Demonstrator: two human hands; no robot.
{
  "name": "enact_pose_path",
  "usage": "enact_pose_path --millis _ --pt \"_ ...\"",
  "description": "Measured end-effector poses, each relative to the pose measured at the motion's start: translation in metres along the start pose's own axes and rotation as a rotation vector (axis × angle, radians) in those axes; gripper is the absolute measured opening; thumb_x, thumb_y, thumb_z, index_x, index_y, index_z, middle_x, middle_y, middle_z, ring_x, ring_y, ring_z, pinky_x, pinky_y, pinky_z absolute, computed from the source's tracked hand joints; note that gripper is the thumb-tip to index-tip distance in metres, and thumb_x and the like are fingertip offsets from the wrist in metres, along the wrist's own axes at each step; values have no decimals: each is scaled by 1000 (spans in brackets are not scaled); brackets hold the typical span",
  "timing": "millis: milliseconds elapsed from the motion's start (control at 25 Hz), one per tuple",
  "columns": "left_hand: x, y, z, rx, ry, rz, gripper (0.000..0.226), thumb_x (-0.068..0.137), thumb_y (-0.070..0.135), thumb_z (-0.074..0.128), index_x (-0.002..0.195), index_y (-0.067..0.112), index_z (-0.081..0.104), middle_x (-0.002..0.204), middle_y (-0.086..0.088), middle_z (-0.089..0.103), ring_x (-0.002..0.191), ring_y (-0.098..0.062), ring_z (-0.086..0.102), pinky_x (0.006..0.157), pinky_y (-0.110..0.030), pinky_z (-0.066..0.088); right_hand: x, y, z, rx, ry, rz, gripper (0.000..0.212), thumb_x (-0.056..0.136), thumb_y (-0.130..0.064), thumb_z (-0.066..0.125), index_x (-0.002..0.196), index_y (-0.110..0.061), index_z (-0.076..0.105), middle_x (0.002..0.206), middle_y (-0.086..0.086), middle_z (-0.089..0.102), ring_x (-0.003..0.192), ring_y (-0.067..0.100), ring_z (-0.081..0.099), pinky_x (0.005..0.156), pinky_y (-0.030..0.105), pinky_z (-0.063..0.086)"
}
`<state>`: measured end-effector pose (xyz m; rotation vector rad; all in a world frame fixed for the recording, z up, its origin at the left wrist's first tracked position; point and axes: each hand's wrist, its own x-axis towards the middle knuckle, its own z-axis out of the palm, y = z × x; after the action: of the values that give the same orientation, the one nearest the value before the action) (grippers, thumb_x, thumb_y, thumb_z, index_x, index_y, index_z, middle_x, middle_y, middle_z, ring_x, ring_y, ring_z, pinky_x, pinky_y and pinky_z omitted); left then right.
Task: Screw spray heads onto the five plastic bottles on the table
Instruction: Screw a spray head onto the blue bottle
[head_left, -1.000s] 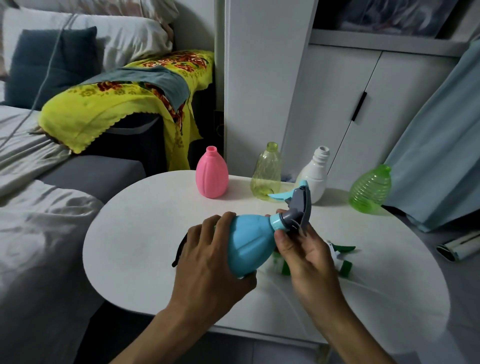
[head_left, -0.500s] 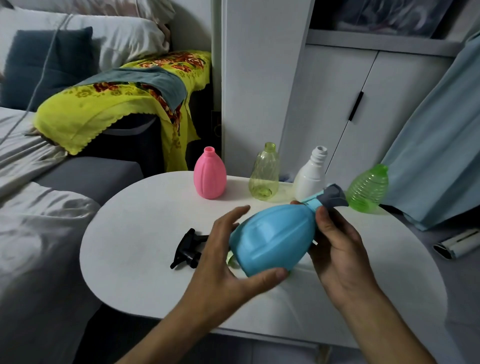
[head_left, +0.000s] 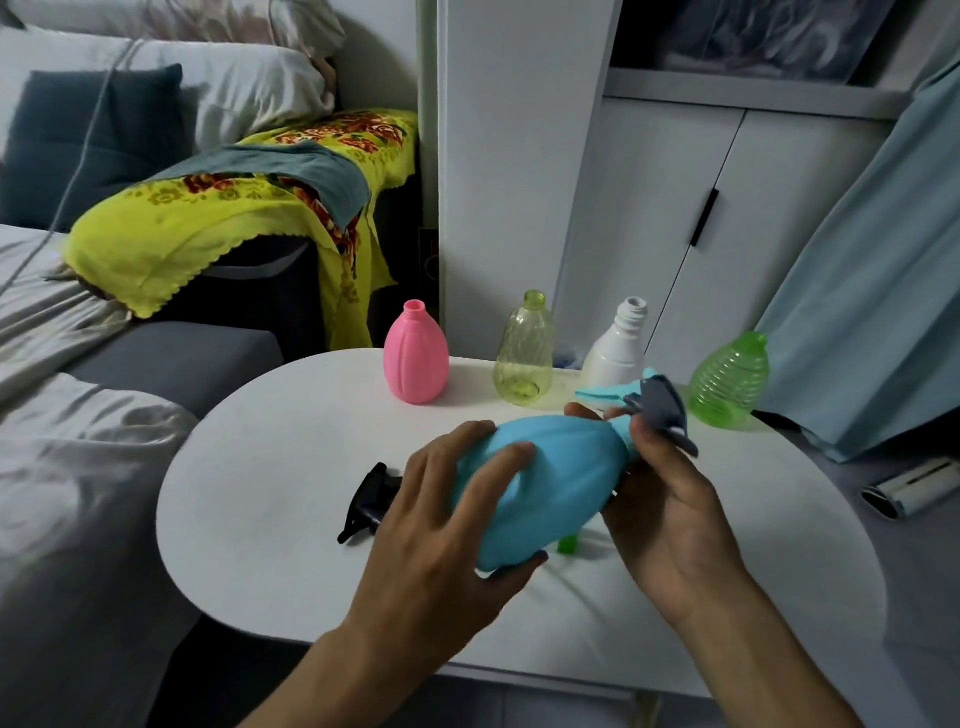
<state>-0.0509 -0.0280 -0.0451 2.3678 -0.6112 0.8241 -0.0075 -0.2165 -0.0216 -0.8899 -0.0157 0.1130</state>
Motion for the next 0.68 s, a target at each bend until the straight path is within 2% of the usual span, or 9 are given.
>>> enact_pose_path --millis 80,120,200,280,360,440,560,600,680 --pt "-3 5 2 50 -41 110 82 71 47 79 140 31 37 145 -4 36 130 -23 41 104 -35 41 0 -5 1 93 -11 31 27 71 -41 80 78 -16 73 100 15 77 101 28 73 83 42 59" --pt "-2 8 1 -48 -103 81 83 71 51 79 140 35 37 146 2 36 132 -17 41 105 -33 42 0 -7 1 139 17 40 30 72 -43 79 66 -16 68 84 12 77 90 27 75 77 42 60" --pt "4 14 -5 -458 -285 -187 95 61 60 84 141 43 36 141 19 44 129 -8 48 102 -27 47 0 -12 0 159 12 30 40 71 -43 80 54 -17 54 62 6 66 74 24 73 71 38 60" --pt "9 13 -11 -932 -475 -530 92 54 53 91 134 45 46 127 14 60 116 -10 61 95 -35 54 0 -14 -1 91 -84 22 44 71 -43 81 53 -18 50 59 6 62 74 23 70 74 38 59" --pt "13 7 -12 -1171 -578 -683 75 57 41 92 124 40 59 119 4 68 109 -18 67 90 -41 57 0 -11 -1 27 -133 40 43 75 -43 78 54 -17 50 61 7 65 78 25 70 80 40 57" --pt "13 8 -11 -1042 -515 -641 68 57 38 91 119 39 63 114 5 70 104 -17 68 85 -37 59 0 -8 2 -48 -67 50 41 75 -41 76 54 -18 49 61 7 64 82 24 70 87 45 52" --pt "8 13 -6 -632 -330 -478 76 55 45 90 122 40 57 112 12 66 101 -10 66 80 -33 58 3 -5 4 -90 48 30 38 77 -37 71 53 -19 49 58 5 62 78 19 69 88 45 50" --pt "5 13 -4 -587 -297 -448 78 54 47 90 123 40 56 113 12 66 102 -9 66 80 -31 58 3 -5 4 -88 63 20 37 77 -36 71 53 -19 48 57 5 61 76 19 68 89 46 51" --pt "7 11 -4 -834 -309 -568 82 50 47 92 124 39 58 117 7 67 105 -15 67 80 -33 58 1 -8 4 -26 43 9 38 79 -35 69 52 -20 47 57 3 60 73 17 66 87 45 53"
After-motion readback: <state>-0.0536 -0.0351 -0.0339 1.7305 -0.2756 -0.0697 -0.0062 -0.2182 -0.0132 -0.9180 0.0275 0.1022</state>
